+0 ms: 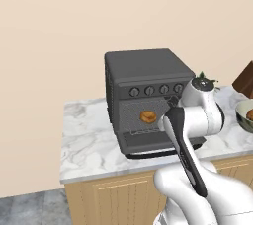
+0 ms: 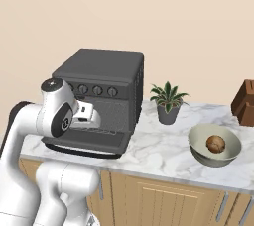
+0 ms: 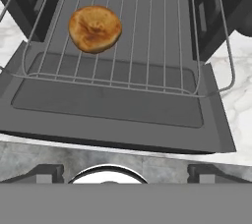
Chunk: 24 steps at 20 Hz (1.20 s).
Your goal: Pick up the heated bread from the toaster oven and place it in the bowl. Then move the bread bowl to the dining counter.
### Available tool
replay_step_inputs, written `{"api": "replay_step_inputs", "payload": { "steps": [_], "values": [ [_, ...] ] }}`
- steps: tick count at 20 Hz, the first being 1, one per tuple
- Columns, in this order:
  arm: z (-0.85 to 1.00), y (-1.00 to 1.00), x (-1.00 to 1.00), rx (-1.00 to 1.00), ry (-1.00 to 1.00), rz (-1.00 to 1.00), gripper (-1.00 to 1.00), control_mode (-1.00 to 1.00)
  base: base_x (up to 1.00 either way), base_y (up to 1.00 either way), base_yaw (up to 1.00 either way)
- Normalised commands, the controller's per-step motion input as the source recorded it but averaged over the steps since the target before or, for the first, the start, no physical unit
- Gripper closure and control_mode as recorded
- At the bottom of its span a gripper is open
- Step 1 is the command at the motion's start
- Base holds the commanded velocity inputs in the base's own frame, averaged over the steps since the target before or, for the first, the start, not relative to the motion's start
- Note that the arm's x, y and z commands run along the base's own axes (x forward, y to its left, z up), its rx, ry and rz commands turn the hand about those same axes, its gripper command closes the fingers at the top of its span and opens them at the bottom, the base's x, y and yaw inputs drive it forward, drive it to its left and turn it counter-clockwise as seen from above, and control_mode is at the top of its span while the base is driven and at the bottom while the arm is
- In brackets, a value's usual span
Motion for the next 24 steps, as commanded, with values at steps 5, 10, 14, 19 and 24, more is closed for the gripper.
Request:
{"api": "replay_step_inputs", "payload": {
  "steps": [5, 10, 14, 19, 24],
  "values": [
    [0.0, 0.03, 0.0, 0.0, 0.0, 0.0, -1.0, -1.0, 0.0, 0.0, 0.0],
    [0.0, 0.08, 0.01, 0.01, 0.0, 0.0, -1.0, -1.0, 0.0, 0.0, 0.0],
    [0.01, 0.23, 0.19, 0.0, 0.0, 0.0, -1.0, -1.0, 0.0, 0.0, 0.0],
    [0.21, 0.14, 0.39, 0.0, 0.0, -0.01, -1.0, -1.0, 0.0, 0.0, 0.0],
    [0.01, 0.0, 0.51, 0.0, 0.0, -0.01, -1.0, -1.0, 0.0, 0.0, 0.0]
  ]
}}
